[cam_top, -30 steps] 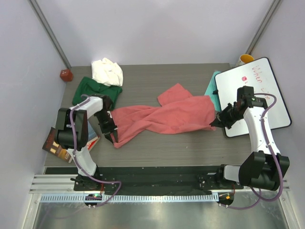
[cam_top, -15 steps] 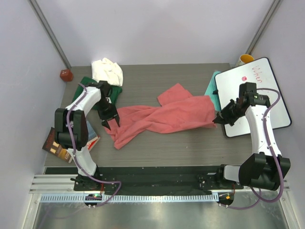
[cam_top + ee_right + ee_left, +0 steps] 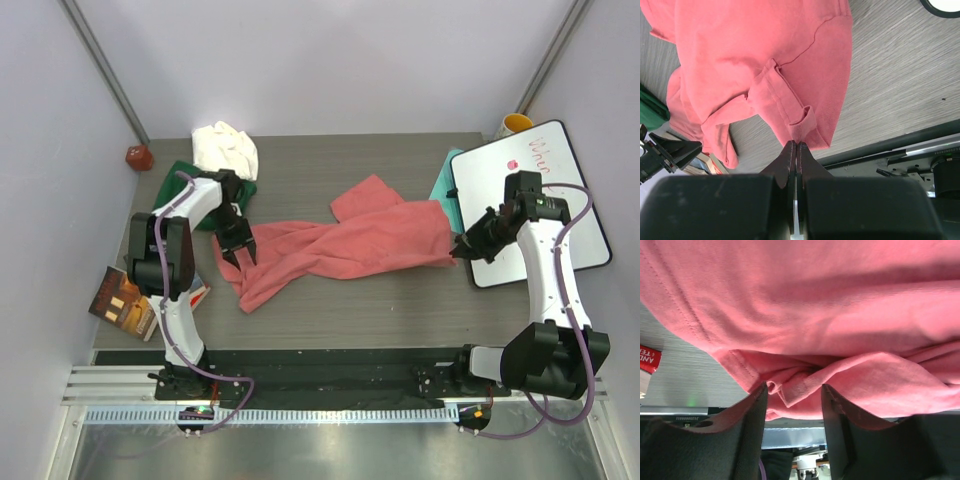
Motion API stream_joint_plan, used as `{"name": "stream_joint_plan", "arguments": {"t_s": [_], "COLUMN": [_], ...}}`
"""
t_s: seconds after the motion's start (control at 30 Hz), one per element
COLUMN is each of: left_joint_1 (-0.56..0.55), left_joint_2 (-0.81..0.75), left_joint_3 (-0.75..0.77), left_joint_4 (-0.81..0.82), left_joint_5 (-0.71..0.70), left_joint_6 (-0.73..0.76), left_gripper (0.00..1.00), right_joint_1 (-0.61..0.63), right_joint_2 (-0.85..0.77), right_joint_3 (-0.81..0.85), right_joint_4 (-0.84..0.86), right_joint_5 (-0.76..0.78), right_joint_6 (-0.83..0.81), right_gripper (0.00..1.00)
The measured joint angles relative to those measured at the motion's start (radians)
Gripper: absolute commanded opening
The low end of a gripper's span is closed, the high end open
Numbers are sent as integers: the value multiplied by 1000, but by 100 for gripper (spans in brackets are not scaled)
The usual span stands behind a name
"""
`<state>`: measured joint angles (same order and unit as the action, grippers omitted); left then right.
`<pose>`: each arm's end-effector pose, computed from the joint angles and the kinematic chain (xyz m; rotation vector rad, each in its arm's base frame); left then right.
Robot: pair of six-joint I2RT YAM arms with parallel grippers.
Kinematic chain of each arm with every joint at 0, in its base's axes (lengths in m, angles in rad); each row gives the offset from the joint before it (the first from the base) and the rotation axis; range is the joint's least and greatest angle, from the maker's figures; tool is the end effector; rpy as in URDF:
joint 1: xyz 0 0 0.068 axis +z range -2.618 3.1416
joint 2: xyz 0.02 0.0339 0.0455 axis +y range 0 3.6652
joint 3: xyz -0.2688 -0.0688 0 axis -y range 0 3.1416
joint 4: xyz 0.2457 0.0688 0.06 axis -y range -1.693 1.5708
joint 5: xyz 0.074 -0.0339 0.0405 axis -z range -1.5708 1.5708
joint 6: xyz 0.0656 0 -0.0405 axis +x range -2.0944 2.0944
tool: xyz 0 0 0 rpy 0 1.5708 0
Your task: Fold and stack the t-shirts
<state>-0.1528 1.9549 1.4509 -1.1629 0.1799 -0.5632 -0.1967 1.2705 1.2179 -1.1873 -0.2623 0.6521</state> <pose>0.3457 -0.0651 0.1587 0.6203 -2.9169 0.2017 0.2324 -0.0290 0.2874 1.1129 2.6150 0.4722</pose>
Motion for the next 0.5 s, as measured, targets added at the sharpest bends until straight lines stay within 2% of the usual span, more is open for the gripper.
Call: {"name": "stream_joint_plan", "arguments": {"t_s": [0.13, 0.2, 0.3, 0.43, 0.5], "left_joint_1": [-7, -11, -11, -11, -11], "left_joint_2": [0, 0, 0, 0, 0], "left_joint_3": [8, 8, 8, 8, 8], "left_joint_4": [3, 2, 2, 2, 2], "left_joint_5": [1, 2, 4, 7, 9], "left_joint_6": [1, 2, 4, 9, 14], "left_gripper": [30, 29, 30, 40, 41], "right_joint_1": [-2, -2, -2, -2, -2], "right_joint_2": [0, 0, 5, 16, 19], "right_joint_3": [2, 2, 2, 2, 2], "right_joint_4": [2, 3, 6, 8, 11], "right_joint_5": [0, -1, -1, -2, -2], "right_joint_6": [0, 0, 0, 0, 0], "right_gripper": [1, 1, 1, 1, 1]}}
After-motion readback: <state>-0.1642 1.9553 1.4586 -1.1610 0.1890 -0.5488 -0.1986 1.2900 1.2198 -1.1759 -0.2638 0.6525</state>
